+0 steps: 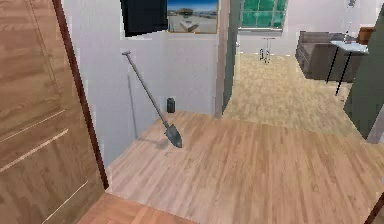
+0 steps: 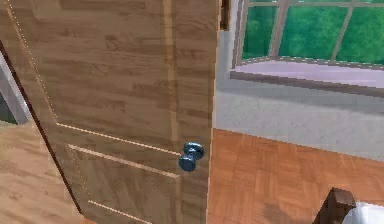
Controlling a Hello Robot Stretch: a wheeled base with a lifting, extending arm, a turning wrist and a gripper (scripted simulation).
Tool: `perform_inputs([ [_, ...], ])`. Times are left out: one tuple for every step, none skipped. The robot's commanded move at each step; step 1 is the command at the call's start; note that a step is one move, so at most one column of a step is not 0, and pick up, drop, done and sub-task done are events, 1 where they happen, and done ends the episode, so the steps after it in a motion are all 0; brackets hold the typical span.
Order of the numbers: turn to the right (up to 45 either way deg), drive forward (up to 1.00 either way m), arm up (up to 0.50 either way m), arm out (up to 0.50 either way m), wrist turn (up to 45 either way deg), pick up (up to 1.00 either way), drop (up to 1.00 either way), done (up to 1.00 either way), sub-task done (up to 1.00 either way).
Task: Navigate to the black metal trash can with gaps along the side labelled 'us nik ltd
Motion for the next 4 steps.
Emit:
perform_inputs([
  [12.0, 0.0, 0.0, 0.0, 0.0, 0.0, 0.0, 0.0, 0.0],
  [0.0, 1.0, 0.0, 0.0, 0.0, 0.0, 0.0, 0.0, 0.0],
  [3.0, 0.0, 0.0, 0.0, 0.0, 0.0, 0.0, 0.0, 0.0],
  [0.0, 0.85, 0.0, 0.0, 0.0, 0.0, 0.0, 0.0, 0.0],
])
